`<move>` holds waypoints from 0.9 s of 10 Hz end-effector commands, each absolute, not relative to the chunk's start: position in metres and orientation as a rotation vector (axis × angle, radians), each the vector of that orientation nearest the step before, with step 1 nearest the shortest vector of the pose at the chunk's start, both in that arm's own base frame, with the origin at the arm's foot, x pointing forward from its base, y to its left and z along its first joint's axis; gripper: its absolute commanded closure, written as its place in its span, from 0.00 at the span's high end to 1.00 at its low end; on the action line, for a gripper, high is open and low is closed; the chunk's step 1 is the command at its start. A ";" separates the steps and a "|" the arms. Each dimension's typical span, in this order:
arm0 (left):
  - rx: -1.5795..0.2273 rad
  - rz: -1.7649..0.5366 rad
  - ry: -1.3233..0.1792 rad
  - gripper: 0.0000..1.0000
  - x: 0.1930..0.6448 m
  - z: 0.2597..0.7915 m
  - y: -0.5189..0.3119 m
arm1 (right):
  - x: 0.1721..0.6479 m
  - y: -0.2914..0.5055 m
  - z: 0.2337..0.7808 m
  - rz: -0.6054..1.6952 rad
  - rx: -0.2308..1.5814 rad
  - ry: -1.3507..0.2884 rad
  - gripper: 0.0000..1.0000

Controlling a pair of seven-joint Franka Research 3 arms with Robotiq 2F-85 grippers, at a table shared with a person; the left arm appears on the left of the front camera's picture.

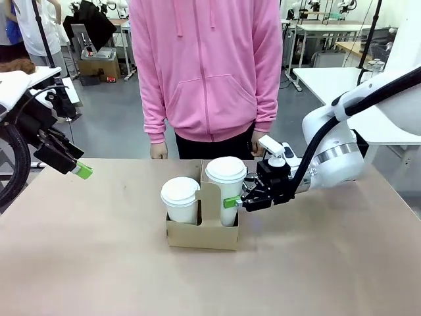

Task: Pour a drink into a cup and package it in a carrier.
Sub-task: Insert the held 600 ml Paper Cup into the Cup Carrier.

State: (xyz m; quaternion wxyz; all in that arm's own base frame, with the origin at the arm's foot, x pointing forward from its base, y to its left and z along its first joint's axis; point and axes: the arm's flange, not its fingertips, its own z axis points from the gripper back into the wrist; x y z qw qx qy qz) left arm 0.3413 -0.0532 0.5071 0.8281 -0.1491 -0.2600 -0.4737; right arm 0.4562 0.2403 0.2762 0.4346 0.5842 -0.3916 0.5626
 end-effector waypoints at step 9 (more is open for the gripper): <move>-0.325 -1.006 -0.558 1.00 0.340 0.509 -0.053 | 0.470 0.236 0.241 1.550 1.396 -0.905 1.00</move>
